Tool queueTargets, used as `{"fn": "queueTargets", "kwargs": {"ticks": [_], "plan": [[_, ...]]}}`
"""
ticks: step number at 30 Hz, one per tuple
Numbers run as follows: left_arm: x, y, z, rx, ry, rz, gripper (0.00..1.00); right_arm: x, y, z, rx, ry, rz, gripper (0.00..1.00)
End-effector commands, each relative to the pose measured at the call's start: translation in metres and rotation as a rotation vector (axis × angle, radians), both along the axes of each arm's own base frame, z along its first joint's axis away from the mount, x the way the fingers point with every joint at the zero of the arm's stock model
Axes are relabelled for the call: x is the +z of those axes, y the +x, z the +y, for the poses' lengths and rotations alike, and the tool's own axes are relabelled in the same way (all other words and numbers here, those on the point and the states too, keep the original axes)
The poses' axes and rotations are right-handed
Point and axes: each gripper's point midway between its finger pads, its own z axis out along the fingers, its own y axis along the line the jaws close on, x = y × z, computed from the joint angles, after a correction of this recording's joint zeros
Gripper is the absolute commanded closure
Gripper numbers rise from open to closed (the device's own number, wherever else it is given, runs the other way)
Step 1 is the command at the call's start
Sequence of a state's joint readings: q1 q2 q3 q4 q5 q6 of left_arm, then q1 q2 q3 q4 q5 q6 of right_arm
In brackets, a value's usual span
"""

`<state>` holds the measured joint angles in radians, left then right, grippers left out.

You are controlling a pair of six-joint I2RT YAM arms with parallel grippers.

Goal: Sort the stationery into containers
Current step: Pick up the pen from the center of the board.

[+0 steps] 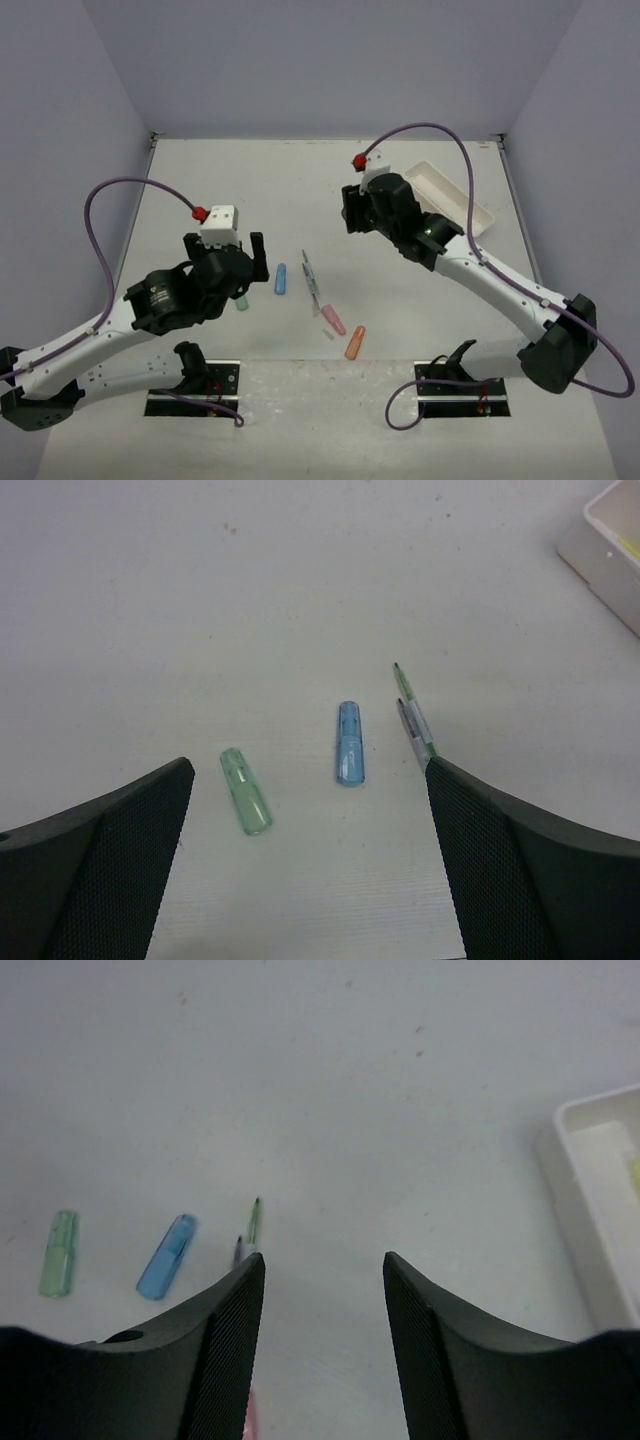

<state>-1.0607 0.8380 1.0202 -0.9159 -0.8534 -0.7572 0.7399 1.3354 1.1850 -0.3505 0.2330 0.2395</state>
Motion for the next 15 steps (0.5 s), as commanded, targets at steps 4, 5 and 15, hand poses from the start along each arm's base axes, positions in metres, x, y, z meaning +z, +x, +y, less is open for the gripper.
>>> {"fn": "queueTargets", "kwargs": {"ticks": [4, 5, 15], "plan": [[0.032, -0.001, 0.033, 0.092, -0.043, -0.116, 0.00, -0.081, -0.056, 0.060, -0.014, -0.072, 0.273, 0.50], [0.025, 0.000, 0.030, 0.096, -0.054, -0.102, 0.00, -0.087, -0.064, 0.065, 0.002, -0.075, 0.291, 0.50], [-0.099, 0.041, 0.012, 0.239, 0.022, 0.209, 0.00, -0.090, -0.091, 0.034, -0.062, 0.003, 0.286, 0.50]]}}
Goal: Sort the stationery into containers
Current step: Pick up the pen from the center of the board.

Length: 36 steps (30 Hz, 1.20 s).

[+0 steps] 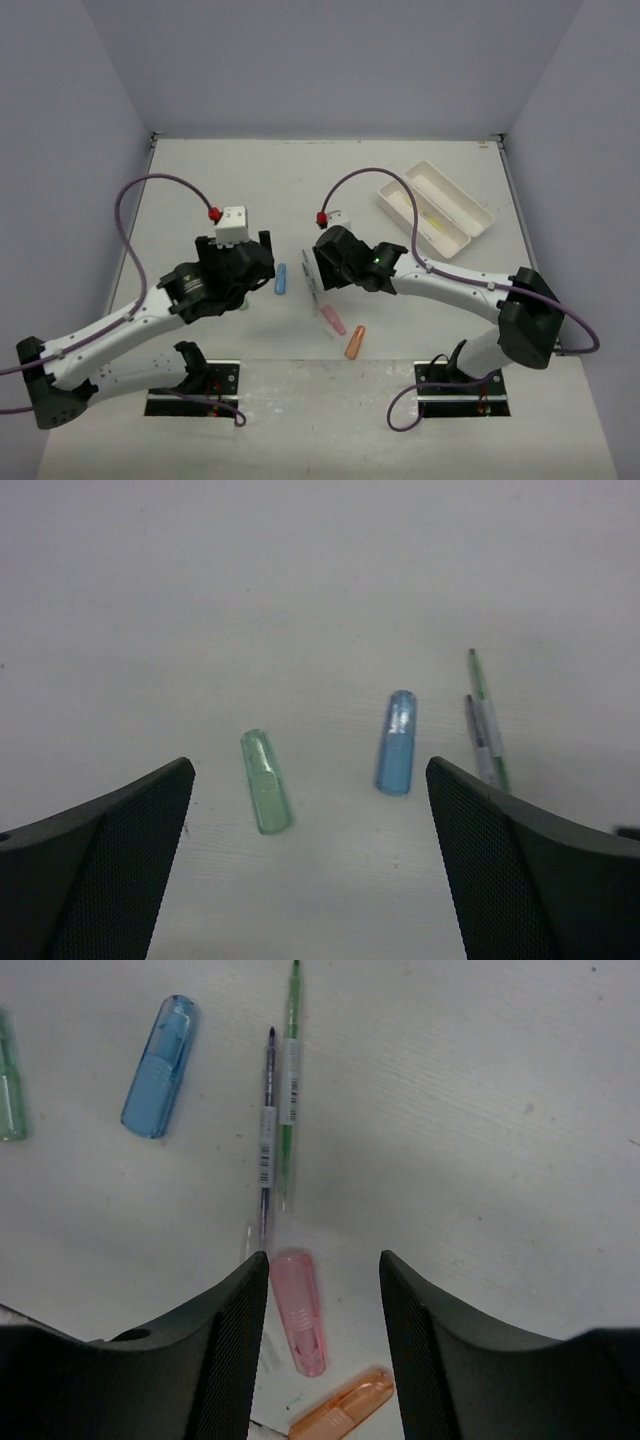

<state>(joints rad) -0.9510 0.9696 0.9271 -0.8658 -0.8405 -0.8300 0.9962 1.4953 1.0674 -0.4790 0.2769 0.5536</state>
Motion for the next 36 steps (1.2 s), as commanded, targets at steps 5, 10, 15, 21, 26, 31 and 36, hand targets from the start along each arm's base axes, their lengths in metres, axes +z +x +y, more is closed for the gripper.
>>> {"fn": "queueTargets", "kwargs": {"ticks": [5, 10, 15, 21, 26, 31, 36], "plan": [[-0.060, 0.033, 0.021, 0.180, -0.132, 0.111, 0.00, 0.054, -0.002, -0.042, -0.120, 0.108, -0.141, 0.49], [-0.063, 0.031, 0.025, 0.195, -0.124, 0.117, 0.00, 0.061, -0.010, -0.058, -0.126, 0.162, -0.177, 0.32], [-0.061, 0.024, 0.028, 0.204, -0.139, 0.136, 0.00, 0.057, -0.014, -0.051, -0.080, 0.200, -0.169, 0.22], [-0.017, 0.018, 0.029, 0.133, -0.203, 0.045, 0.00, 0.033, -0.005, -0.021, -0.050, 0.127, -0.070, 0.46], [0.001, 0.013, 0.025, 0.050, -0.215, 0.024, 0.00, 0.010, 0.000, 0.012, 0.009, 0.096, 0.008, 0.68], [0.020, 0.001, 0.028, -0.008, -0.217, 0.013, 0.00, -0.021, -0.013, 0.027, 0.021, -0.014, 0.066, 0.71], [0.032, -0.002, 0.036, -0.048, -0.156, -0.021, 0.00, -0.036, -0.024, 0.029, 0.045, -0.060, 0.103, 0.68]]}}
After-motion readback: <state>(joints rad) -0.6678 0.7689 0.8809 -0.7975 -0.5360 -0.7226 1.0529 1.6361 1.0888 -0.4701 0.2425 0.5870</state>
